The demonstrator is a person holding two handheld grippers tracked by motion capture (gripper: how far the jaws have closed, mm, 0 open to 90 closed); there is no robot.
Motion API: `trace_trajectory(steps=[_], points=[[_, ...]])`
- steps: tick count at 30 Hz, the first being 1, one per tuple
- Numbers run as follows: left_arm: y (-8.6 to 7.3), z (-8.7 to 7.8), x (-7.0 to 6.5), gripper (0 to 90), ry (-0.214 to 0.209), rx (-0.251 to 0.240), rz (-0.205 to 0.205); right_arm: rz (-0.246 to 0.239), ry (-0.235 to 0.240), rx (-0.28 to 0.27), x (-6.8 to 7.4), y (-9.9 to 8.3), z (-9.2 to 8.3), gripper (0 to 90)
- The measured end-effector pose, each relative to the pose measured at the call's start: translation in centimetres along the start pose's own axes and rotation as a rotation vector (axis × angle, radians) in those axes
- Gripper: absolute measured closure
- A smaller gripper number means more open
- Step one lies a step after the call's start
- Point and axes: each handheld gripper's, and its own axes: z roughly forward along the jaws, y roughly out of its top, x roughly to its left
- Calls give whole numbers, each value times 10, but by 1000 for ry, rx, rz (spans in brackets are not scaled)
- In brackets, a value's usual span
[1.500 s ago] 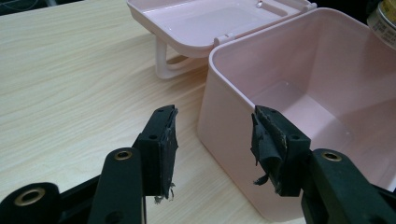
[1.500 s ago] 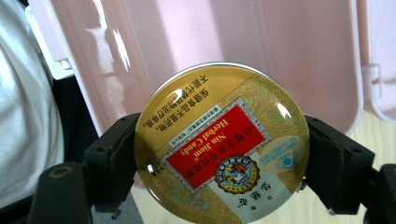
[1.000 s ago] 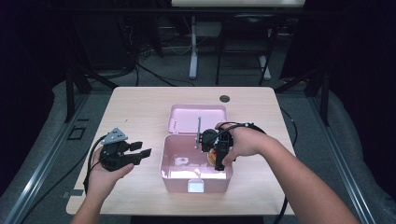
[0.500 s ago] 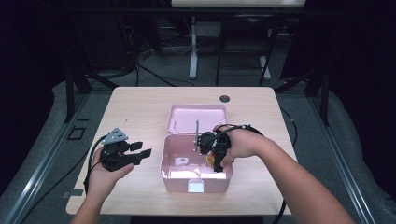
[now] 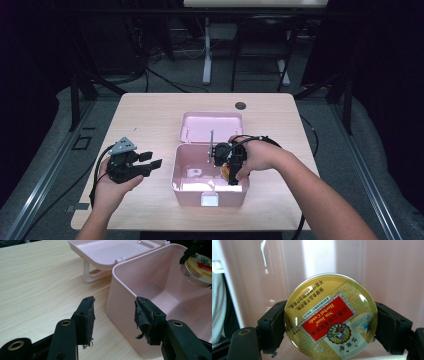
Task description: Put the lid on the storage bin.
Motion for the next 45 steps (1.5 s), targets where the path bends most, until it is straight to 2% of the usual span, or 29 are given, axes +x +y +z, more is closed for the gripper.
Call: trace_trajectory(steps=[4, 11, 13, 17, 24, 29, 36, 45], points=[[0, 1, 0, 499, -2, 8, 0, -9, -9, 30, 0, 1, 6, 199], [0, 0, 0, 499, 0, -1, 1, -18, -23, 31, -2, 4, 11, 199], [0, 0, 0, 499, 0, -1, 1, -18, -22, 37, -2, 4, 11, 198], [0, -1, 0, 499, -4, 3, 1, 12, 2, 26, -3, 4, 17, 198], [0, 0, 0, 499, 0, 3, 0, -8, -16, 41, -4, 4, 24, 198], [0, 1, 1, 499, -2, 12, 2, -6, -17, 41, -4, 5, 25, 199], [0, 1, 1, 498, -1, 2, 0, 2, -13, 68, -4, 6, 30, 198], [0, 1, 1, 499, -1, 1, 0, -6, -6, 66, -4, 6, 38, 199]])
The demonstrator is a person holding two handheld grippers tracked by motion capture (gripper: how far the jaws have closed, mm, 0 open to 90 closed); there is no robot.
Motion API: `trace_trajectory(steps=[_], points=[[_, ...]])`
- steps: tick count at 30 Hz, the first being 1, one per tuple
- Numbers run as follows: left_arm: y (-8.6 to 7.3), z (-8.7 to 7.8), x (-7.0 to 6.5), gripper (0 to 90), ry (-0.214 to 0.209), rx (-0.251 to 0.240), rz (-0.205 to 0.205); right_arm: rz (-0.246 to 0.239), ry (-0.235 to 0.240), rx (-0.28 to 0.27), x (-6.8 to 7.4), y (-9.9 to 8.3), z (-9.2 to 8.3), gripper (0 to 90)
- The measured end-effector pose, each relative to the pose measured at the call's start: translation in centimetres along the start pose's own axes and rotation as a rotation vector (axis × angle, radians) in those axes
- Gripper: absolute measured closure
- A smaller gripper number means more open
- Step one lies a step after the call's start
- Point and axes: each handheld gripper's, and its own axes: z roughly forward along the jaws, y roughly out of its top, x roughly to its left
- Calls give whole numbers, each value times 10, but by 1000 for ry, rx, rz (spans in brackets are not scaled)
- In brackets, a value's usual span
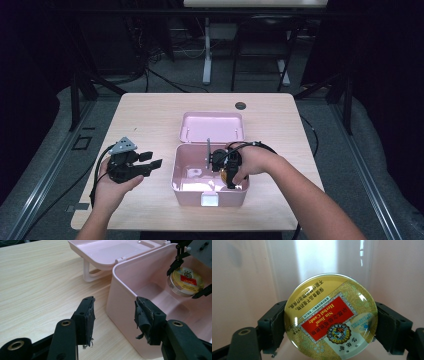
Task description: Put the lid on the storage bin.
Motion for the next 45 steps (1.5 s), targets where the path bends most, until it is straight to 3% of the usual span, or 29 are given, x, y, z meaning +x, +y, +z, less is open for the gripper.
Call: trace_trajectory(steps=[29, 45], points=[[0, 1, -1, 498, -2, 3, 3, -24, -13, 27, -2, 0, 14, 198], [-1, 2, -1, 498, -5, 11, 6, -15, -1, 0, -1, -1, 22, 198]])
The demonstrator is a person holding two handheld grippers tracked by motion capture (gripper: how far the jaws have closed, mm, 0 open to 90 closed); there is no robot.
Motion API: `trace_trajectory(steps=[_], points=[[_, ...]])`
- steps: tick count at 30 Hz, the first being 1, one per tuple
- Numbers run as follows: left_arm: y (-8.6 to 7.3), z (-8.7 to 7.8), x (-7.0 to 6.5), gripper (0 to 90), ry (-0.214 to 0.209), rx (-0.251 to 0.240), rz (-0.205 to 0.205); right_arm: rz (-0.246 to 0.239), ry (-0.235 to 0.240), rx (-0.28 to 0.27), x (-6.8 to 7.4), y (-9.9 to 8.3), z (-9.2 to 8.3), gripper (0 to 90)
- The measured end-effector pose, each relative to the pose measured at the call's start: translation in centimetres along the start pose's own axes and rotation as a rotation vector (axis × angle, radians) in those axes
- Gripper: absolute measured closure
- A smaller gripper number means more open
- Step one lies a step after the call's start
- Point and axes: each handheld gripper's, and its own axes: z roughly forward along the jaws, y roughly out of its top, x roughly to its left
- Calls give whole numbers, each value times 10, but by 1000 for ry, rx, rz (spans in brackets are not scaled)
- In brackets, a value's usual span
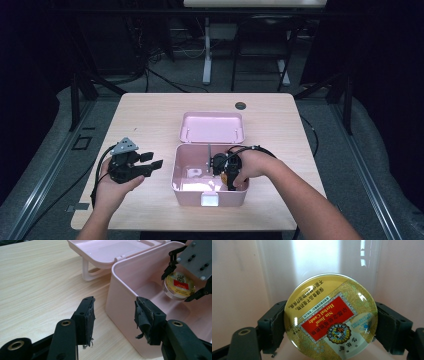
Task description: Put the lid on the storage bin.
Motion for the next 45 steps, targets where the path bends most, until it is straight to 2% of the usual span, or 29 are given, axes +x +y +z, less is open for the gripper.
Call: trace_trajectory(steps=[25, 31, 37, 41, 45], points=[[0, 0, 0, 499, 2, -4, -1, 10, 15, -5, -2, 0, 0, 176], [0, -1, 0, 499, 0, -4, -3, 22, 20, -14, -2, 0, -4, 169], [0, -1, -1, 501, 0, -6, -1, 39, 15, -48, -2, -1, -14, 180], [0, 0, -1, 507, -6, -1, -3, 19, -7, -73, 1, -1, -27, 214], [0, -1, -3, 514, -8, -5, 2, 40, -8, -100, 4, 0, -41, 227]])
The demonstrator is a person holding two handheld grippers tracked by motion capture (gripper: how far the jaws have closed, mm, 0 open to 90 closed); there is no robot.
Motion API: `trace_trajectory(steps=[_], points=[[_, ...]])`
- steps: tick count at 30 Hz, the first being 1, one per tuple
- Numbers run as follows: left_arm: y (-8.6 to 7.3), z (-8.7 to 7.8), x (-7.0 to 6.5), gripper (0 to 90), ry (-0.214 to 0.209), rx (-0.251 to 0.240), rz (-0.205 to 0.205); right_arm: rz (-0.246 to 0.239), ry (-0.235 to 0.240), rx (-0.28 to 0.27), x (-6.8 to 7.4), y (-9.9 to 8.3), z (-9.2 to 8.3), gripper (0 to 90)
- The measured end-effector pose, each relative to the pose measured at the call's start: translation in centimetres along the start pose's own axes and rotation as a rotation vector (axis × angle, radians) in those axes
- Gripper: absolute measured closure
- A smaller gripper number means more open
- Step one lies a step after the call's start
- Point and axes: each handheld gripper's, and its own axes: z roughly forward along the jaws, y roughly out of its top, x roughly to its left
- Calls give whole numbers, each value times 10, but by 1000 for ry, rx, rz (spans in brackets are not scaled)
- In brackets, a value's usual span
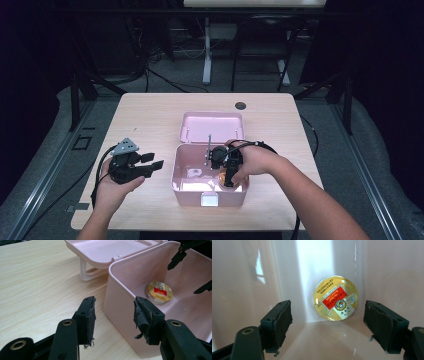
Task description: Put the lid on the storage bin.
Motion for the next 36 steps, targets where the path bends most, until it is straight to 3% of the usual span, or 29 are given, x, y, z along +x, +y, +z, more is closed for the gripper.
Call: trace_trajectory(steps=[4, 13, 19, 25, 30, 33, 36], points=[[1, -1, -2, 546, -10, 8, 12, 16, -25, -7, 1, -1, -10, 243], [2, -1, -6, 551, -21, 5, 26, 56, -64, -79, 0, -9, -28, 296], [2, 0, -7, 551, -43, -4, 8, 83, -53, -99, -3, -18, -34, 316], [2, 1, -9, 545, -51, -20, 23, 101, -51, -120, -5, -28, -43, 317], [3, 1, -11, 547, -62, -25, 27, 164, -55, -154, -10, -40, -49, 349], [3, 2, -13, 547, -61, -27, 33, 214, -90, -190, -13, -49, -54, 332], [3, 4, -15, 556, -55, -27, 29, 223, -82, -201, -13, -51, -55, 333]])
